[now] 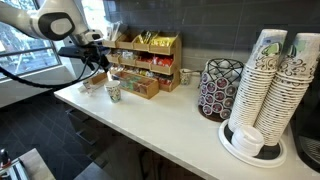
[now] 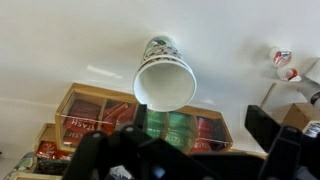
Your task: Remove the top styrofoam cup from the stack of two cups and place it on the table to the right, pick up the cup on the left and stack it on the right styrofoam cup
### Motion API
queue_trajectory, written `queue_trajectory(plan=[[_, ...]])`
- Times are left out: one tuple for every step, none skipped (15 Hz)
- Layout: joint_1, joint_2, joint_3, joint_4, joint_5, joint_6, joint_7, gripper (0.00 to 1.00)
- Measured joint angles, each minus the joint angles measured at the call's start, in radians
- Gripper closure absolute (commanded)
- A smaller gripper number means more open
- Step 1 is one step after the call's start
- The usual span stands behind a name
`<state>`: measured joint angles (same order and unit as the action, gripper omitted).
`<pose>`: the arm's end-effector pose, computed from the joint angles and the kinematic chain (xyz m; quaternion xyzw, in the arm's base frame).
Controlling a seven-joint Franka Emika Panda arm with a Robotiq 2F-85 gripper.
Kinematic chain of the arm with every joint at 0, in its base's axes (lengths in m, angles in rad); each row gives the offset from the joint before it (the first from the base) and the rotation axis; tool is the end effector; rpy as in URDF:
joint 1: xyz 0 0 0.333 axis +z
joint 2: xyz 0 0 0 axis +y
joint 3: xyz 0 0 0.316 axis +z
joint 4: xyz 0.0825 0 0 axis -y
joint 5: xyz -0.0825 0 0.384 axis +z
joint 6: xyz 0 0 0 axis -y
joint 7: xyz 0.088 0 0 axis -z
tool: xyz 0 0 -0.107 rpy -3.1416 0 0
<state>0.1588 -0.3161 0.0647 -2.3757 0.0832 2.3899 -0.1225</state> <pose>0.4637 0.1076 0.4785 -0.9755 -0.1448 -0.1629 0.0311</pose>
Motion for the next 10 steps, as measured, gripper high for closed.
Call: queue_trajectory(plan=[[-0.001,0.046,-0.001,0.029,0.000,0.003,-0.001,0.00],[-0.003,0.088,-0.002,0.056,0.000,0.003,-0.001,0.00],[-0.006,0.124,-0.003,0.078,0.000,0.003,-0.001,0.00],[-0.009,0.156,-0.003,0.098,0.000,0.003,-0.002,0.00],[-0.014,0.184,-0.004,0.115,0.000,0.003,-0.002,0.00],[-0.019,0.207,-0.004,0.129,0.000,0.003,-0.003,0.00],[-0.024,0.226,-0.004,0.141,0.000,0.003,-0.004,0.00],[-0.029,0.241,-0.005,0.150,0.000,0.003,-0.008,0.00],[-0.034,0.250,-0.005,0.155,0.000,0.003,-0.016,0.00],[-0.039,0.257,-0.006,0.157,0.000,0.003,-0.025,0.00]])
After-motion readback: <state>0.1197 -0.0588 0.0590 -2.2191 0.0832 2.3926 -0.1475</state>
